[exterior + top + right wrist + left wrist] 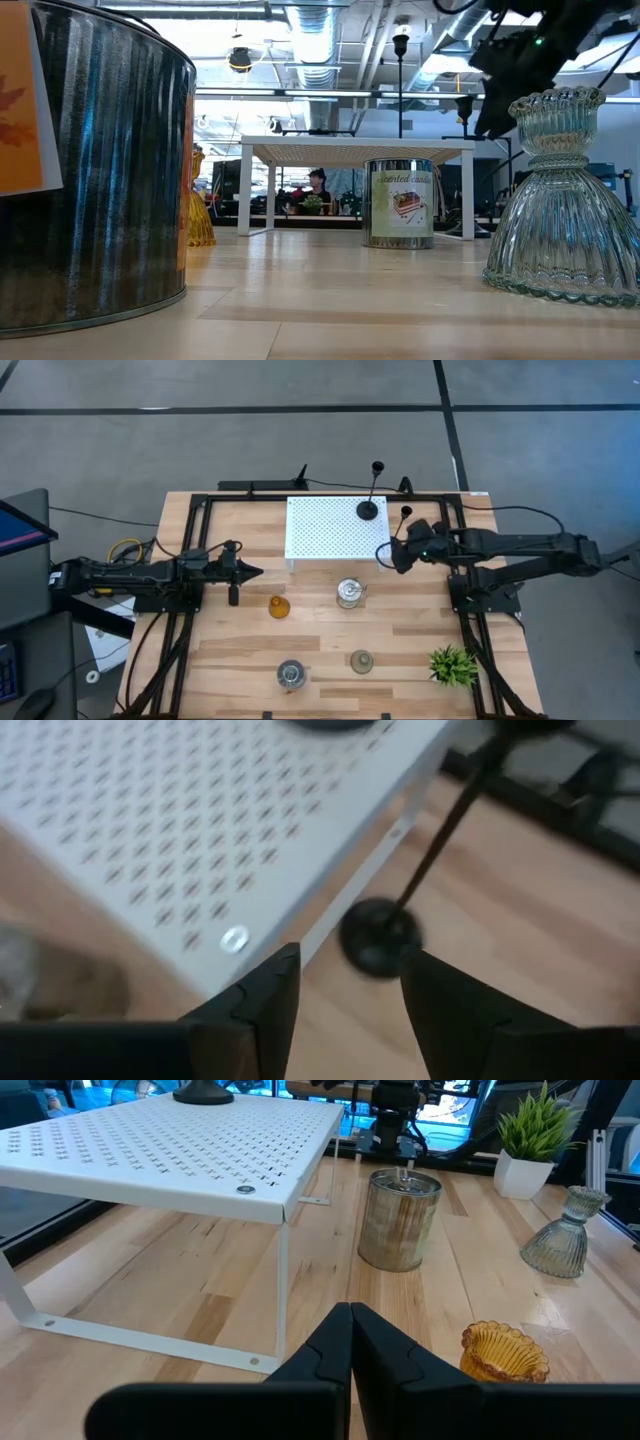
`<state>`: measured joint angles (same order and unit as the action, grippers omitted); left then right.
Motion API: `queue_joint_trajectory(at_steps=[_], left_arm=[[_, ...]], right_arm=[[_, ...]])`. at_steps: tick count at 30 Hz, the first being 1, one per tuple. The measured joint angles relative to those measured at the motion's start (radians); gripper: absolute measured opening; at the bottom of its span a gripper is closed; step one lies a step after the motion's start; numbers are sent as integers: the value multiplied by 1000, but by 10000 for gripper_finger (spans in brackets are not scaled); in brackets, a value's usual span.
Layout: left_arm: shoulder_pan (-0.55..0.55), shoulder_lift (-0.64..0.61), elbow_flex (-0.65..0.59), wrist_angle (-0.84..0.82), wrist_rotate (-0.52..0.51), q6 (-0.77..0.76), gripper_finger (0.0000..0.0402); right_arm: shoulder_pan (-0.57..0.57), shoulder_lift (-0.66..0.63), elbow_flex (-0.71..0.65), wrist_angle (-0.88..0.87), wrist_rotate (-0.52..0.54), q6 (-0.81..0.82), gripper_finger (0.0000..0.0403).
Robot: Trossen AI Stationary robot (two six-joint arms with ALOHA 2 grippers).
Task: Pick & Place candle stick holders
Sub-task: Put the black candle holder on the shelf align with the other black candle holder
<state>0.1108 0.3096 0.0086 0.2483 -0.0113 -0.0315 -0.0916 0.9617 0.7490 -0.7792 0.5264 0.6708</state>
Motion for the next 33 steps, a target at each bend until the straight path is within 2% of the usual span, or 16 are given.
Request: queue_joint_trajectory(at_steps=[4, 9, 15, 22, 27, 33], left_arm=[[0, 0, 0, 0, 0, 0, 6], [0, 0, 0, 0, 0, 0, 6], [0, 1, 0, 0, 0, 0, 6], [0, 1, 0, 0, 0, 0, 6], [0, 1, 0, 0, 0, 0, 6], [0, 1, 0, 0, 0, 0, 6]], right_arm=[[-8, 9, 0, 19, 92, -16, 164], [-9, 29, 1, 71, 157, -20, 167], [-14, 90, 2, 112, 176, -27, 172], [-43, 191, 2, 135, 265, -27, 168], [-65, 240, 2, 138, 266, -26, 145], [-75, 255, 1, 156, 297, -27, 82]])
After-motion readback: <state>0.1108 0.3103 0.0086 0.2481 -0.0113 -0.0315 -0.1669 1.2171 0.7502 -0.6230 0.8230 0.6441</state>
